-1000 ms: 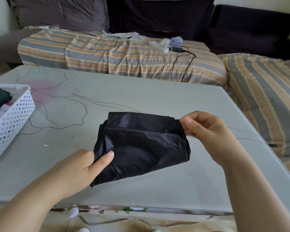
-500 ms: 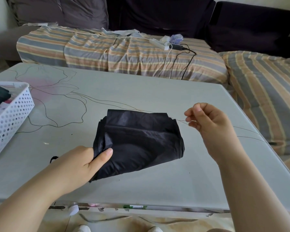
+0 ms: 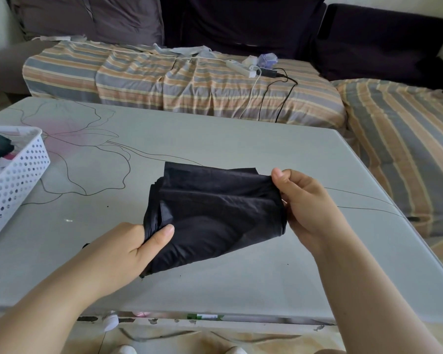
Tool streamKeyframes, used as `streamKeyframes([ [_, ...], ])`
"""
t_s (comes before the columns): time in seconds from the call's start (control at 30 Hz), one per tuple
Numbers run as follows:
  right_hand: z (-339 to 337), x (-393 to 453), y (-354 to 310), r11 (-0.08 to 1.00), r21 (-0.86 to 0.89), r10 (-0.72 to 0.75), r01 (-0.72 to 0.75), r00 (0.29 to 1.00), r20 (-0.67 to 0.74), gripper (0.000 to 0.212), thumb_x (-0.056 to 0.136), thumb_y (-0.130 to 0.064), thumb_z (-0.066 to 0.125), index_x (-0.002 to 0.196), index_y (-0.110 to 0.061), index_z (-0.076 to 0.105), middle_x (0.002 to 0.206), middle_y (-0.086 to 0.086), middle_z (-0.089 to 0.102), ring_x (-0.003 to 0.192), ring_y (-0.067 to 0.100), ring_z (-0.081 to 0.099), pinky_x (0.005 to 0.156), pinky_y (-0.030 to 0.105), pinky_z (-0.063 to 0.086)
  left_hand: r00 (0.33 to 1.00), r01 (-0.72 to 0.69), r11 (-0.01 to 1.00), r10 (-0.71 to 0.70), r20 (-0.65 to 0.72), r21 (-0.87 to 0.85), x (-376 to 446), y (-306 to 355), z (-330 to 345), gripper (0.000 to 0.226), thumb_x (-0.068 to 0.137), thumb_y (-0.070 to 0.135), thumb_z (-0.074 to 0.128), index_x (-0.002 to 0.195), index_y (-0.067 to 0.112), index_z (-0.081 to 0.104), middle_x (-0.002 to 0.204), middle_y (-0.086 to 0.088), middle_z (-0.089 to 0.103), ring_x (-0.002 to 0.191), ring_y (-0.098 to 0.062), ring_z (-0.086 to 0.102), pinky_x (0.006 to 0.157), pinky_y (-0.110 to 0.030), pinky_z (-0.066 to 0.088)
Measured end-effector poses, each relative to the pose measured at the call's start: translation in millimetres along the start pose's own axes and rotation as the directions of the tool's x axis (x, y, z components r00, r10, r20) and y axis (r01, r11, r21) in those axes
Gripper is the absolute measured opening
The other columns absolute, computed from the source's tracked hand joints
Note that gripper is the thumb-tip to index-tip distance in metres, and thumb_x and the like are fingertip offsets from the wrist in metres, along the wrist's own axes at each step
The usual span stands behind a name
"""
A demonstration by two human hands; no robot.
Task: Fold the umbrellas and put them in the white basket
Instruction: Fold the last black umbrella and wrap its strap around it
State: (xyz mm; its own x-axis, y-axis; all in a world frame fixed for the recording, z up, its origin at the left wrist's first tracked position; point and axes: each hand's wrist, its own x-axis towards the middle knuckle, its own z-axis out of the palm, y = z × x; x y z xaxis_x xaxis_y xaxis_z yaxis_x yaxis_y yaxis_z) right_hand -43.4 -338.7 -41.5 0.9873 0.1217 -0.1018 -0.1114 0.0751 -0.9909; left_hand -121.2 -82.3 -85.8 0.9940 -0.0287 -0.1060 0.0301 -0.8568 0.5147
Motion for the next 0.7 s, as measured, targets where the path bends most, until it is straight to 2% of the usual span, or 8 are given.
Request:
streamKeyframes([
  [0.07,7.4,-0.8,0.6,0.999,-0.023,-0.024,0.022,0.997,-0.072,0.038,0.098,-0.028,0.052,0.062,-0.016,0.051,0.054,-0.007,0.053,0.052,0.009,0.049,0.056,0.024,0.041,1.000,-0.001,1.000,0.001,-0.008,-0.010,-0.5,2.3,0.1,0.056,0.076,0.071,0.019,0.058,0.019,0.031,0.043,0.002,0.024,0.042,-0.013,0.029,0.052,-0.031,0.029],
  [0.17,13.5,1.4,0.9,0.832,-0.529,-0.299,0.166,0.938,-0.175,0.030,0.097,-0.035,0.050,0.071,-0.019,0.049,0.059,-0.007,0.047,0.052,0.005,0.040,0.050,0.013,0.035,1.000,-0.007,0.999,0.007,0.001,-0.036,-0.6,6.6,1.2,0.056,0.076,0.071,0.018,0.058,0.020,0.034,0.042,0.002,0.029,0.042,-0.012,0.034,0.054,-0.032,0.034],
  [0.2,16.1,2.6,-0.3,0.783,-0.595,-0.349,0.183,0.921,-0.175,0.029,0.098,-0.036,0.049,0.073,-0.021,0.047,0.059,-0.006,0.045,0.050,0.006,0.038,0.047,0.012,0.034,1.000,-0.005,0.999,0.005,0.002,-0.046,-0.6,7.7,1.3,0.057,0.076,0.071,0.018,0.057,0.019,0.034,0.042,0.002,0.029,0.042,-0.012,0.034,0.055,-0.032,0.035],
  [0.33,13.9,8.6,-3.2,0.776,-0.605,-0.318,0.179,0.939,-0.130,0.028,0.097,-0.042,0.047,0.075,-0.025,0.052,0.057,-0.006,0.049,0.050,0.009,0.041,0.046,0.014,0.033,0.999,0.027,0.997,-0.025,0.021,-0.076,-2.8,12.6,0.3,0.060,0.074,0.072,0.019,0.057,0.015,0.023,0.044,0.001,0.026,0.044,-0.014,0.033,0.055,-0.031,0.033],
  [0.43,0.3,3.6,-3.0,0.813,-0.543,-0.204,0.212,0.976,0.076,0.035,0.084,-0.061,0.049,0.087,-0.029,0.062,0.077,-0.012,0.065,0.074,0.000,0.058,0.070,0.015,0.044,0.997,0.071,0.995,-0.068,0.040,-0.071,-3.5,11.0,-2.1,0.060,0.074,0.071,0.018,0.061,0.013,0.023,0.044,0.001,0.024,0.044,-0.014,0.033,0.054,-0.029,0.032],
  [0.5,-3.5,-1.1,-1.5,0.728,-0.650,-0.131,0.218,0.975,0.180,0.034,0.073,-0.060,0.060,0.084,-0.028,0.062,0.082,-0.016,0.066,0.080,-0.005,0.058,0.072,0.008,0.040,0.996,0.077,0.996,-0.075,0.056,-0.051,-3.9,9.1,-3.4,0.061,0.073,0.072,0.016,0.061,0.013,0.023,0.041,0.001,0.024,0.043,-0.015,0.033,0.054,-0.030,0.032],
  [0.6,1.2,5.9,5.8,0.604,-0.765,-0.220,0.223,0.969,0.109,0.032,0.085,-0.038,0.066,0.066,-0.015,0.053,0.058,-0.004,0.051,0.055,0.006,0.043,0.048,0.012,0.032,0.995,0.047,0.998,-0.044,0.095,-0.030,-6.9,12.8,-1.9,0.058,0.074,0.070,0.017,0.058,0.014,0.020,0.038,0.001,0.021,0.043,-0.014,0.031,0.052,-0.027,0.029],
  [0.7,12.3,15.7,9.2,0.527,-0.842,-0.267,0.119,0.963,-0.031,0.036,0.086,-0.039,0.066,0.067,-0.012,0.052,0.055,-0.005,0.047,0.056,0.008,0.045,0.050,0.020,0.034,0.997,0.039,0.999,-0.038,0.070,-0.007,-7.7,18.7,0.5,0.057,0.074,0.069,0.016,0.057,0.015,0.018,0.039,0.001,0.017,0.041,-0.012,0.021,0.046,-0.022,0.022],
])
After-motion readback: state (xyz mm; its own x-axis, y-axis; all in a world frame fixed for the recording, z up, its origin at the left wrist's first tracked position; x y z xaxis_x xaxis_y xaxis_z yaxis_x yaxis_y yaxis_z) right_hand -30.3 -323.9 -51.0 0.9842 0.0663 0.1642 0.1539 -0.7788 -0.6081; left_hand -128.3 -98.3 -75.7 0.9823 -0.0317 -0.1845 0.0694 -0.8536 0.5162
